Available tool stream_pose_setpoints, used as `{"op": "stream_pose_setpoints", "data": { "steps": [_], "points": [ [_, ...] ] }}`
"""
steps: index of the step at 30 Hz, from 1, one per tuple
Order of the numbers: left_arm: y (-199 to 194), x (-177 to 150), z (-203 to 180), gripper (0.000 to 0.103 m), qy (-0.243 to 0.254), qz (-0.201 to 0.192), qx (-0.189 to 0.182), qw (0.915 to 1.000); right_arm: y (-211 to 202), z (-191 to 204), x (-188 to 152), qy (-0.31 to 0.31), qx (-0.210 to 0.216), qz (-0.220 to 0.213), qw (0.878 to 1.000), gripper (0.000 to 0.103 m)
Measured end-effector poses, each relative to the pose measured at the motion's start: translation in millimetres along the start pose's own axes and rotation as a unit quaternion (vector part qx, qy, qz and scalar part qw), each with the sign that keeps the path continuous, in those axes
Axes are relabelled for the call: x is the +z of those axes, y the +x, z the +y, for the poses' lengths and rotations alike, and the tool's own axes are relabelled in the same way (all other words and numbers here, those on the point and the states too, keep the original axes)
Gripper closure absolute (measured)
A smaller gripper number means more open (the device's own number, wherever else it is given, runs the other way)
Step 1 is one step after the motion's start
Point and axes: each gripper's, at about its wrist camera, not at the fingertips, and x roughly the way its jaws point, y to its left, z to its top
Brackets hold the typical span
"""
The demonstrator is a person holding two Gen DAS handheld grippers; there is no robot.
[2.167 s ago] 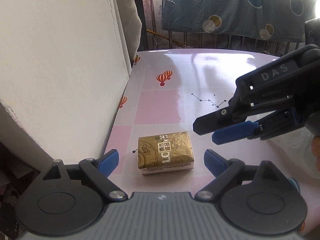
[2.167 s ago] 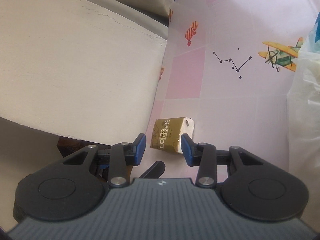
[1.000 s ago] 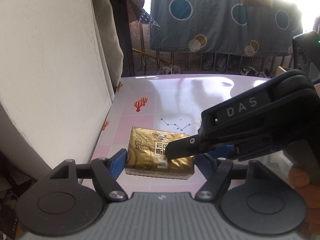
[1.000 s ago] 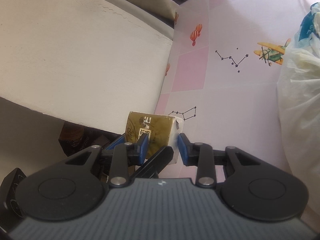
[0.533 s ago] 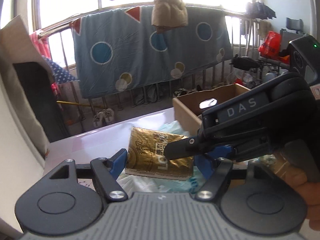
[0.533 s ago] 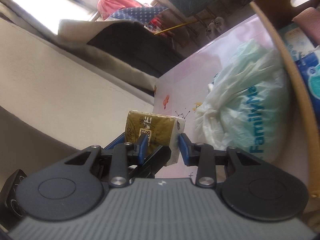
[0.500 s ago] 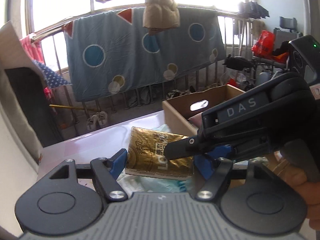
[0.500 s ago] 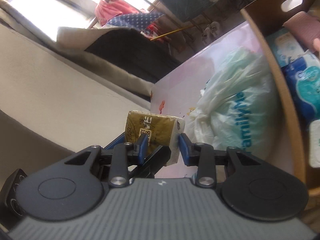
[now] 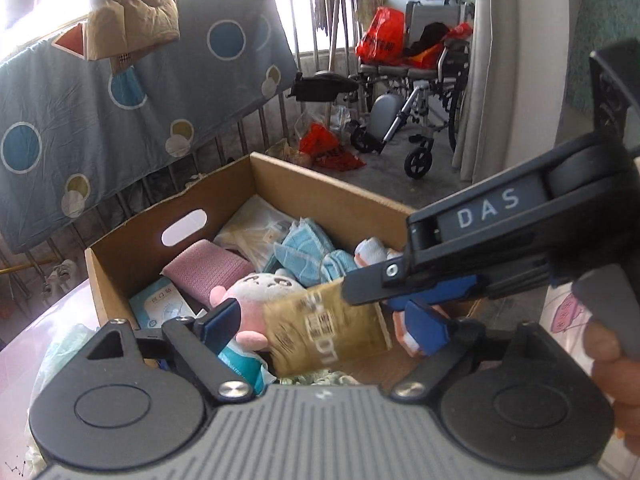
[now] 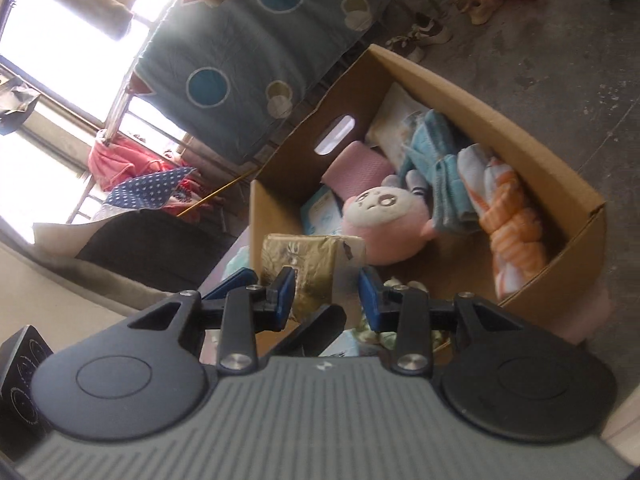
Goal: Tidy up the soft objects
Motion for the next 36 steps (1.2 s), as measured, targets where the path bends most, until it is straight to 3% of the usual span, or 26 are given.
{"op": "stream_pose_setpoints", "data": {
  "steps": [3, 6, 13, 18, 21, 24, 29, 33, 36],
  "points": [
    [13.3, -7.7, -1.8, 0.013, 0.003, 0.022, 0.012, 0.9997, 3.5, -13.7, 2.2, -0.005, -0.03, -0.008, 1.0, 0.068],
    [10.0, -11.9, 11.8, 0.013, -0.015, 0.026, 0.008, 0.9995, 3.0, -21.5, 1.5, -0.005, -0.033, -0.014, 0.999, 0.068],
    [-21.6, -15.4, 34.0, 0.013, -0.041, 0.01, 0.024, 0.9988, -18.0, -12.3, -4.2, 0.001, -0.01, -0.034, 0.999, 0.066],
    [-62.4, -33.2, 60.9, 0.012, -0.077, 0.005, 0.058, 0.9953, -42.7, 14.6, -19.1, -0.027, 0.016, -0.054, 0.998, 0.055],
    [-94.8, -55.8, 88.4, 0.012, -0.117, 0.003, 0.098, 0.9883, -62.0, 42.0, -34.2, -0.075, 0.01, -0.072, 0.995, 0.046],
    [-130.6, -81.2, 115.5, 0.009, -0.158, 0.002, 0.143, 0.977, -69.4, 70.4, -53.3, -0.141, -0.015, -0.082, 0.987, 0.028],
    [-177.2, -127.3, 149.3, 0.001, -0.234, 0.001, 0.208, 0.9497, -65.9, 121.3, -96.9, -0.278, -0.069, -0.082, 0.955, 0.012],
    [-199.4, -156.9, 162.5, 0.0, -0.286, 0.006, 0.236, 0.9287, -51.6, 152.2, -136.6, -0.356, -0.13, -0.09, 0.921, 0.002],
    [-201.8, -172.6, 163.1, 0.0, -0.305, 0.004, 0.25, 0.9189, -43.4, 161.8, -155.2, -0.378, -0.141, -0.084, 0.911, 0.001]
  ]
}}
